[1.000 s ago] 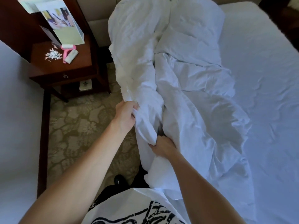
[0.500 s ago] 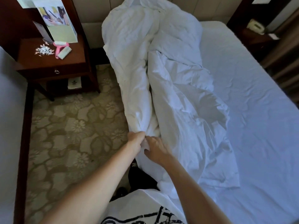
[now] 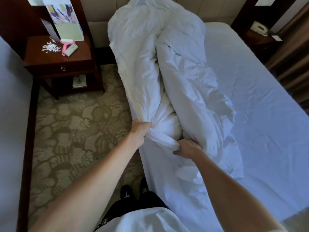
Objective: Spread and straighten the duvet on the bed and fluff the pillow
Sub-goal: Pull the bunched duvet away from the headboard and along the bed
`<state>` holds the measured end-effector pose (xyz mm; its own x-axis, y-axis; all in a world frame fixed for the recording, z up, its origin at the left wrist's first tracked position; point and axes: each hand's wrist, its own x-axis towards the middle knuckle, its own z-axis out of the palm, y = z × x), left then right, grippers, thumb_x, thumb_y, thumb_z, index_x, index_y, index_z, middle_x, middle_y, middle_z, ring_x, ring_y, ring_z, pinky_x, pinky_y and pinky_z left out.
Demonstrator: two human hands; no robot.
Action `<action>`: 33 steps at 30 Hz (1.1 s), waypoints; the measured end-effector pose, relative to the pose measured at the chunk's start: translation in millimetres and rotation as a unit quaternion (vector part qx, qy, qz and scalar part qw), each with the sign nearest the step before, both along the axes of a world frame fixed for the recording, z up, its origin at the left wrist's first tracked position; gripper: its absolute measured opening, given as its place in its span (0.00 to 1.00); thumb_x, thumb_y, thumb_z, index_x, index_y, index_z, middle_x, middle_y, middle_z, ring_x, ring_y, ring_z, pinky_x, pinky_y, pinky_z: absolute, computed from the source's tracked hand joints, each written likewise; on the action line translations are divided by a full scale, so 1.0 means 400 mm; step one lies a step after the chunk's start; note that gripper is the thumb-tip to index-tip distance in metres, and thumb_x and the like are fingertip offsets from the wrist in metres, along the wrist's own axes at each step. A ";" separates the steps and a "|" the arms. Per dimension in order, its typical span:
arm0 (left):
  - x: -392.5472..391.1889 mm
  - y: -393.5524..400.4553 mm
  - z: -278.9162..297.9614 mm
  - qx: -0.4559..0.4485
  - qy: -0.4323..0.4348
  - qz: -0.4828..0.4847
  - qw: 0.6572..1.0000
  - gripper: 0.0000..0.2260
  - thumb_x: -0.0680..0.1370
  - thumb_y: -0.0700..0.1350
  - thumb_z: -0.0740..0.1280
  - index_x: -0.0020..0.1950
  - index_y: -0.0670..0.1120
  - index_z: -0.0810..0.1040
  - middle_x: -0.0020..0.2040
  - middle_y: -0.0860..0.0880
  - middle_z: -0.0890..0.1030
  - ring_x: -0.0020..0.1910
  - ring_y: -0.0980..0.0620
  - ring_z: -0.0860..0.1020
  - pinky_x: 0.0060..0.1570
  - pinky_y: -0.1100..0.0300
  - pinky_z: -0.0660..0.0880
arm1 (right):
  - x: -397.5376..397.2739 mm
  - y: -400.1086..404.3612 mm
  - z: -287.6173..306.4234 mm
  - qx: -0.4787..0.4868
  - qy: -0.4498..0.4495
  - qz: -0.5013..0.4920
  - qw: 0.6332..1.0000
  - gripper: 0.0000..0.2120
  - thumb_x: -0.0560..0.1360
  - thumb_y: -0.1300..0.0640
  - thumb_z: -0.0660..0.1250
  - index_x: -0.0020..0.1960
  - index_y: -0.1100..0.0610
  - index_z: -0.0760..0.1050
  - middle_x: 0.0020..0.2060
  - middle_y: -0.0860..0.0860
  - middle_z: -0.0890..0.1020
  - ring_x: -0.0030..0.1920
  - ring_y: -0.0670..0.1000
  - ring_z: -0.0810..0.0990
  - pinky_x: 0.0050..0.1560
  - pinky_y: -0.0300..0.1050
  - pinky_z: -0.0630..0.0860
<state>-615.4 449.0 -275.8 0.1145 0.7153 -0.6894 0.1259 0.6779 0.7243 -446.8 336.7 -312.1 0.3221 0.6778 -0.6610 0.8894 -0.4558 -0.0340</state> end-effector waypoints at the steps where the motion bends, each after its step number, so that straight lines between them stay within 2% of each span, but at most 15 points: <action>1: 0.000 -0.004 0.000 -0.004 -0.006 0.017 1.000 0.15 0.71 0.33 0.66 0.57 0.38 0.77 0.49 0.42 0.80 0.46 0.44 0.79 0.44 0.56 0.74 | -0.004 0.000 -0.004 0.002 0.006 0.005 1.000 0.25 0.75 0.39 0.67 0.65 0.54 0.73 0.61 0.55 0.80 0.62 0.58 0.77 0.60 0.50 0.74; 3: 0.011 -0.012 -0.007 -0.011 -0.025 0.063 0.998 0.13 0.71 0.34 0.67 0.56 0.38 0.79 0.49 0.41 0.82 0.45 0.44 0.80 0.44 0.56 0.75 | -0.037 -0.002 -0.002 0.033 0.029 0.013 0.999 0.23 0.78 0.42 0.62 0.63 0.58 0.74 0.60 0.58 0.80 0.60 0.60 0.78 0.57 0.52 0.75; 6: 0.060 -0.047 -0.008 -0.017 -0.026 0.086 0.996 0.13 0.72 0.41 0.72 0.56 0.41 0.78 0.48 0.44 0.81 0.39 0.49 0.79 0.38 0.60 0.75 | -0.134 -0.018 0.018 0.083 0.107 -0.012 0.991 0.16 0.78 0.48 0.62 0.55 0.61 0.77 0.53 0.60 0.81 0.54 0.61 0.79 0.48 0.47 0.72; 8: 0.098 -0.101 -0.021 -0.057 0.016 0.044 0.997 0.22 0.73 0.46 0.74 0.63 0.40 0.74 0.50 0.45 0.80 0.33 0.50 0.76 0.29 0.64 0.73 | -0.179 -0.042 0.023 0.135 0.158 -0.029 0.978 0.10 0.75 0.53 0.63 0.46 0.60 0.76 0.46 0.59 0.82 0.49 0.61 0.81 0.43 0.44 0.69; 10: 0.113 -0.156 -0.051 -0.107 0.080 -0.018 0.991 0.23 0.73 0.43 0.74 0.64 0.36 0.72 0.39 0.43 0.79 0.21 0.52 0.72 0.18 0.68 0.66 | -0.181 -0.069 0.022 0.185 0.187 -0.049 0.963 0.06 0.73 0.56 0.64 0.42 0.58 0.76 0.41 0.57 0.83 0.45 0.58 0.81 0.41 0.44 0.70; 11: 0.110 -0.177 -0.059 -0.126 0.102 -0.038 0.986 0.19 0.73 0.40 0.72 0.62 0.35 0.74 0.34 0.43 0.78 0.21 0.52 0.72 0.19 0.66 0.67 | -0.170 -0.082 0.022 0.197 0.210 -0.065 0.955 0.05 0.73 0.55 0.66 0.42 0.56 0.77 0.40 0.56 0.83 0.44 0.56 0.81 0.40 0.44 0.72; 12: 0.102 -0.190 -0.074 -0.136 0.119 -0.040 0.983 0.17 0.74 0.37 0.68 0.62 0.34 0.74 0.35 0.42 0.77 0.27 0.50 0.76 0.23 0.63 0.70 | -0.158 -0.095 0.015 0.196 0.227 -0.076 0.951 0.05 0.73 0.53 0.67 0.43 0.55 0.78 0.40 0.54 0.83 0.42 0.54 0.80 0.40 0.45 0.74; 15: 0.080 -0.204 -0.104 -0.109 0.157 -0.031 0.981 0.23 0.72 0.33 0.62 0.68 0.37 0.69 0.55 0.39 0.78 0.50 0.42 0.79 0.38 0.54 0.77 | -0.143 -0.134 -0.007 0.186 0.235 -0.049 0.953 0.09 0.73 0.50 0.68 0.47 0.54 0.74 0.39 0.50 0.80 0.42 0.54 0.78 0.41 0.46 0.73; 18: 0.061 -0.213 -0.105 -0.065 0.196 -0.024 0.978 0.26 0.73 0.35 0.61 0.71 0.37 0.64 0.63 0.40 0.74 0.59 0.41 0.75 0.55 0.51 0.77 | -0.140 -0.163 -0.038 0.154 0.203 -0.033 0.966 0.21 0.70 0.44 0.70 0.57 0.53 0.72 0.47 0.47 0.76 0.49 0.53 0.78 0.43 0.44 0.70; 20: 0.040 -0.215 -0.089 -0.059 0.177 0.000 0.982 0.24 0.74 0.34 0.60 0.70 0.36 0.66 0.62 0.41 0.74 0.57 0.43 0.75 0.54 0.53 0.76 | -0.114 -0.193 -0.059 0.087 0.162 -0.006 0.983 0.28 0.68 0.38 0.70 0.62 0.53 0.73 0.53 0.48 0.78 0.54 0.53 0.79 0.46 0.44 0.71; 23: 0.015 -0.228 -0.059 -0.060 0.149 0.042 0.986 0.20 0.73 0.32 0.61 0.66 0.37 0.70 0.56 0.43 0.75 0.53 0.45 0.74 0.52 0.56 0.74 | -0.065 -0.272 -0.081 0.026 0.099 -0.010 0.995 0.26 0.71 0.35 0.66 0.60 0.53 0.77 0.52 0.49 0.82 0.57 0.54 0.80 0.52 0.46 0.76; 25: 0.002 -0.250 -0.046 -0.064 0.111 0.061 0.990 0.23 0.69 0.31 0.61 0.64 0.36 0.72 0.54 0.43 0.77 0.52 0.43 0.77 0.54 0.54 0.76 | -0.070 -0.320 -0.075 0.049 0.096 -0.057 0.993 0.22 0.75 0.38 0.63 0.57 0.55 0.77 0.49 0.49 0.82 0.56 0.55 0.81 0.50 0.44 0.74; 29: -0.025 -0.316 -0.029 -0.059 0.038 0.066 0.995 0.18 0.68 0.31 0.63 0.57 0.38 0.77 0.49 0.41 0.79 0.46 0.43 0.78 0.47 0.52 0.77 | -0.171 -0.373 -0.031 0.096 0.112 -0.120 0.982 0.17 0.76 0.51 0.61 0.58 0.61 0.73 0.58 0.59 0.79 0.60 0.60 0.78 0.57 0.48 0.74; 31: -0.040 -0.385 -0.019 -0.097 0.020 0.022 0.995 0.16 0.69 0.38 0.70 0.56 0.42 0.78 0.51 0.41 0.82 0.48 0.42 0.81 0.51 0.48 0.80 | -0.236 -0.389 0.007 0.134 0.110 -0.102 0.979 0.15 0.75 0.53 0.62 0.56 0.63 0.73 0.56 0.59 0.79 0.58 0.60 0.78 0.55 0.47 0.74; 33: -0.057 -0.473 -0.013 -0.142 0.029 -0.037 0.989 0.16 0.67 0.45 0.74 0.54 0.44 0.79 0.47 0.44 0.82 0.47 0.44 0.81 0.48 0.51 0.80 | -0.292 -0.401 0.040 0.166 0.105 -0.042 0.980 0.15 0.75 0.54 0.63 0.57 0.62 0.73 0.53 0.58 0.80 0.56 0.59 0.79 0.54 0.47 0.74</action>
